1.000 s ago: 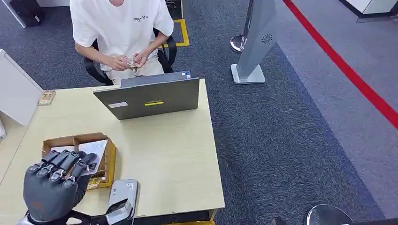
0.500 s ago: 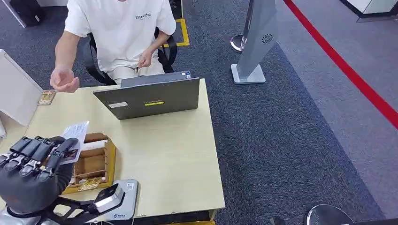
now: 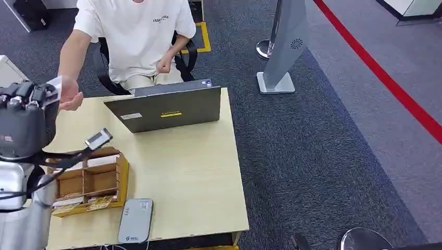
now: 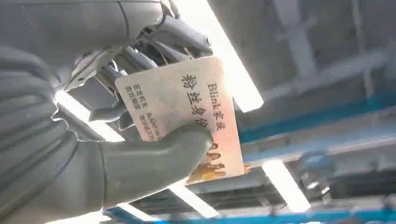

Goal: Pass the card to the sensor for recognition and then transmit it.

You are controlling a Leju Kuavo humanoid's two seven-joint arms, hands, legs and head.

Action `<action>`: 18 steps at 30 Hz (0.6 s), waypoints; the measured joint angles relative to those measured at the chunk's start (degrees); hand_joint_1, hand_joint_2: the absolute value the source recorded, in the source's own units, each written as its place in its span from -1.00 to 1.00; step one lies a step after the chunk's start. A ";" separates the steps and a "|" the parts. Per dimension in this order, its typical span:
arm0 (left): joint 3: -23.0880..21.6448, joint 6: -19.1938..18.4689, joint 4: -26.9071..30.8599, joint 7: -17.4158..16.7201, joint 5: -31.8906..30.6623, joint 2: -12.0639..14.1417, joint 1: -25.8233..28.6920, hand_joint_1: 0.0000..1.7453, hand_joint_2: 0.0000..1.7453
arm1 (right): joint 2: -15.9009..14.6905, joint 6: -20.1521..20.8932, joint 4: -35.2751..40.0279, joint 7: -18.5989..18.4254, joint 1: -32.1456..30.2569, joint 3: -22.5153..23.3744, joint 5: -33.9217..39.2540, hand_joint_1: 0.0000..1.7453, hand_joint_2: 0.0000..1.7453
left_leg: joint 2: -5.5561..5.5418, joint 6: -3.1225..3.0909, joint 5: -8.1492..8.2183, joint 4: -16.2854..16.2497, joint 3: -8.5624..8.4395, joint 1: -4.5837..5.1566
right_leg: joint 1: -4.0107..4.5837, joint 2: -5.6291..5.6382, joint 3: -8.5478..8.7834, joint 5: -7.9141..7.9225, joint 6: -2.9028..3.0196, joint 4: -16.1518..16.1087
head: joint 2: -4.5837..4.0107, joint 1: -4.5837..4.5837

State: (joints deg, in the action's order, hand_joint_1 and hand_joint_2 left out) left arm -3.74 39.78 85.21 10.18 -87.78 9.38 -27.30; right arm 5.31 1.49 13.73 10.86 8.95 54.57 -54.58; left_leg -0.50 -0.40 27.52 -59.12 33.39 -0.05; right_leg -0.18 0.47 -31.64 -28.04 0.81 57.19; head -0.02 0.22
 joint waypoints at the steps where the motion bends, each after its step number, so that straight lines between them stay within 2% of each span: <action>1: -0.04 0.00 -3.83 -1.60 -0.02 1.47 -2.61 1.00 1.00 | 0.13 0.00 -0.02 -0.35 0.10 -0.48 -0.33 -1.00 1.00 | 0.01 0.00 0.00 0.00 0.00 0.00 | 0.00 0.02 -0.03 0.01 0.01 0.01 | 0.00 0.00; 4: -0.99 0.02 -13.71 -6.27 -0.07 4.11 -10.17 1.00 1.00 | 0.28 -0.02 -0.15 -1.27 0.19 -1.59 -0.46 -1.00 1.00 | 0.07 0.03 -0.02 0.00 0.02 -0.02 | 0.00 0.05 -0.07 0.02 0.03 0.02 | 0.00 -0.02; 8: -2.30 0.04 -22.18 -7.30 -0.09 5.39 -16.23 1.00 1.00 | 0.33 -0.09 -0.17 -1.51 0.19 -2.53 -0.46 -1.00 1.00 | 0.08 0.04 -0.01 0.01 0.08 -0.02 | -0.01 0.06 -0.08 0.01 0.03 0.02 | 0.00 0.00; 13: -3.37 0.13 -27.06 -7.93 -0.09 5.70 -19.02 1.00 1.00 | 0.33 -0.09 -0.22 -1.66 0.10 -2.82 -0.37 -1.00 1.00 | 0.13 0.00 0.04 0.01 0.11 -0.01 | -0.02 0.14 -0.13 -0.01 0.00 0.00 | 0.00 0.00; 18: -4.04 0.18 -29.10 -7.97 -0.09 5.70 -19.59 1.00 1.00 | 0.39 0.00 -0.28 -1.70 0.08 -2.88 -0.37 -1.00 1.00 | 0.15 0.00 0.05 0.01 0.11 0.00 | -0.03 0.14 -0.13 -0.01 0.00 -0.01 | 0.00 -0.02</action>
State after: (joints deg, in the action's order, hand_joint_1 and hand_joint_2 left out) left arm -7.78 39.96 56.11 2.21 -87.86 15.08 -46.89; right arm 5.70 1.48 13.44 9.16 9.03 51.69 -54.95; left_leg -0.36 -0.40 27.56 -59.11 33.50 -0.05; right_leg -0.21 0.61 -31.77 -28.05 0.82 57.19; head -0.02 0.20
